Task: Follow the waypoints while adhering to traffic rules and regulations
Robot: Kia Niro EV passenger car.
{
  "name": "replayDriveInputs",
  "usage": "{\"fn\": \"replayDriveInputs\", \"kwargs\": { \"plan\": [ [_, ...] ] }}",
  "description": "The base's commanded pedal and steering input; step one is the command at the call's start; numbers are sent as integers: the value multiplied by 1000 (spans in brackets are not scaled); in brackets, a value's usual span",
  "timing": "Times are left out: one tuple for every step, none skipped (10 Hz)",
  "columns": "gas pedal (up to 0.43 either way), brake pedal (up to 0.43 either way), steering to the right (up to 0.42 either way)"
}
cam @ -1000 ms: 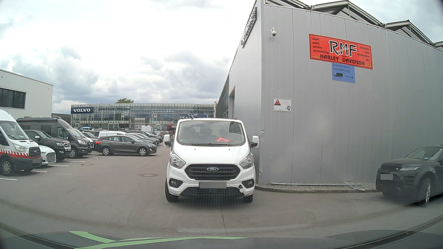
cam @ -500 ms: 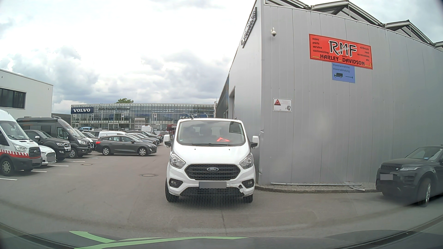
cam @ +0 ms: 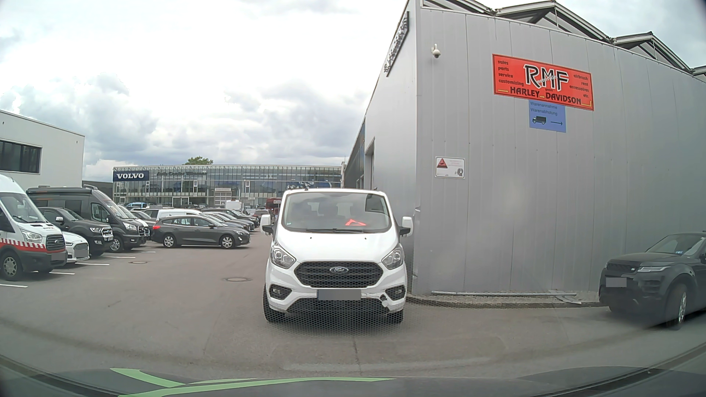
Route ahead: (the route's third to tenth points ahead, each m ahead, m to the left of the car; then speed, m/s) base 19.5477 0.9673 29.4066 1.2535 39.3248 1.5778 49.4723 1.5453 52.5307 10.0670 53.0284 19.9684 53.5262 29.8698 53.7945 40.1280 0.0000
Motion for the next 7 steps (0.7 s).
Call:
{"fn": "replayDriveInputs", "kwargs": {
  "plan": [
    [0, 433, 6],
    [0, 433, 6],
    [0, 433, 6],
    [0, 433, 6],
    [0, 433, 6],
    [0, 433, 5],
    [0, 433, 6]
  ]
}}
